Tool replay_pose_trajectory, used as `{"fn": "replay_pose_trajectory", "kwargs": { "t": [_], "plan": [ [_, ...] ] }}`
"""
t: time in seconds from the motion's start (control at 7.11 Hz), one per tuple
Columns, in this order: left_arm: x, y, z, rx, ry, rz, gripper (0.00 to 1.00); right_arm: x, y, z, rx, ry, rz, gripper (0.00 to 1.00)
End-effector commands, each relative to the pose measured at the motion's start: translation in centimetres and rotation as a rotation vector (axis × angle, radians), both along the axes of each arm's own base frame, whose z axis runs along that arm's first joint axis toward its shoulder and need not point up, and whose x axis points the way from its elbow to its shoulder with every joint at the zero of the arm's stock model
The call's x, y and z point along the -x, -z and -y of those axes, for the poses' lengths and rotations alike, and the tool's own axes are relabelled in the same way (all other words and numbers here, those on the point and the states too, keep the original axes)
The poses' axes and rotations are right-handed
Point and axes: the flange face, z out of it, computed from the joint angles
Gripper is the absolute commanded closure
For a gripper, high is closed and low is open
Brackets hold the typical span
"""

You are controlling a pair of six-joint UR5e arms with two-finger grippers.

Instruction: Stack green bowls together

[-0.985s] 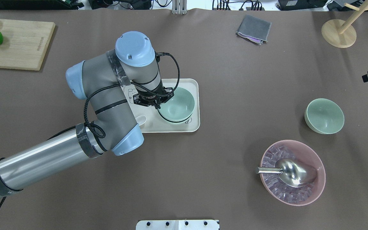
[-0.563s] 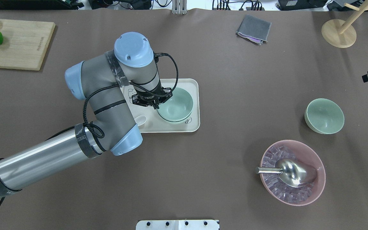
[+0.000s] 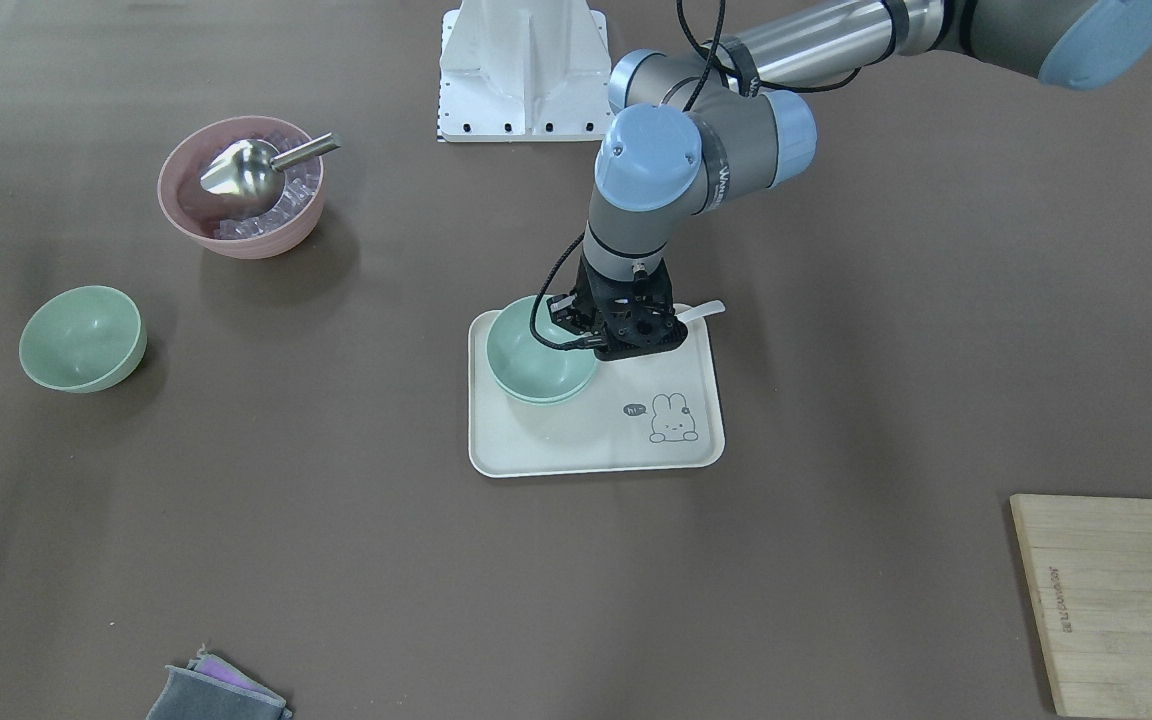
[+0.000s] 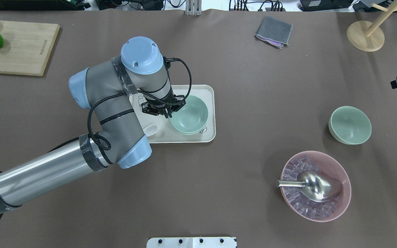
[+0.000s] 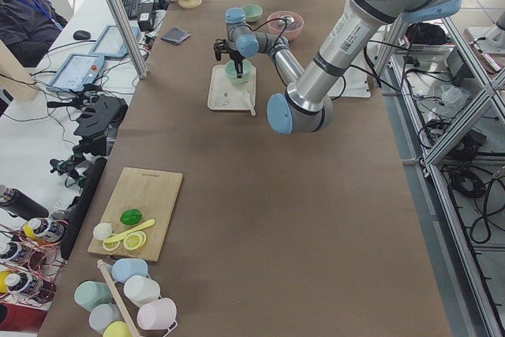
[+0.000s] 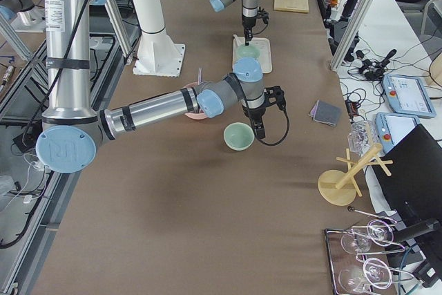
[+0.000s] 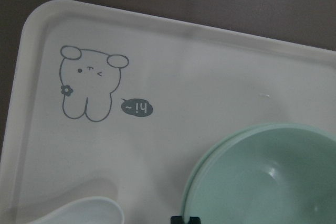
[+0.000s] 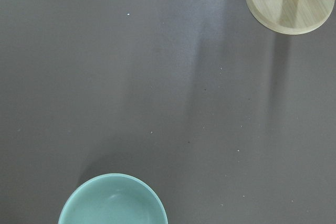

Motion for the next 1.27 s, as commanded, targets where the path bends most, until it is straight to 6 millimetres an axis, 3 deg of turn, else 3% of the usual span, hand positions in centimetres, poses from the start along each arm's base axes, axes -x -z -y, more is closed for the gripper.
{"fn": "replay_pose_trajectory", "kwargs": {
  "t": [0.0, 0.14, 0.28, 0.42, 0.7, 0.84, 1.13],
  "plan": [
    [0.5, -0.1, -0.2, -0.038, 0.003, -0.045, 0.03, 0.0, 0.0, 0.0, 0.000, 0.000, 0.000, 0.00],
    [1.1, 0.6, -0.2, -0.049, 0.004, -0.060, 0.02, 0.0, 0.0, 0.0, 0.000, 0.000, 0.000, 0.00],
    [3.3, 1.3, 0.6, -0.060, 0.025, -0.077, 0.02, 0.0, 0.0, 0.1, 0.000, -0.001, -0.001, 0.00],
    [6.4, -0.3, -0.2, -0.057, 0.010, -0.088, 0.02, 0.5, 0.3, 0.2, -0.006, 0.006, -0.002, 0.00],
    [16.1, -3.3, -0.7, -0.156, -0.082, 0.000, 0.02, 2.6, -0.3, 0.1, 0.060, -0.011, 0.007, 0.01],
    [22.7, -6.1, 1.3, -0.245, -0.125, 0.075, 0.01, 3.3, -0.7, -0.2, 0.097, -0.035, 0.002, 0.01],
    [34.7, -14.2, 5.1, -0.343, -0.213, 0.148, 0.01, 4.8, -2.1, -1.2, 0.138, -0.036, -0.025, 0.03]
  ]
}}
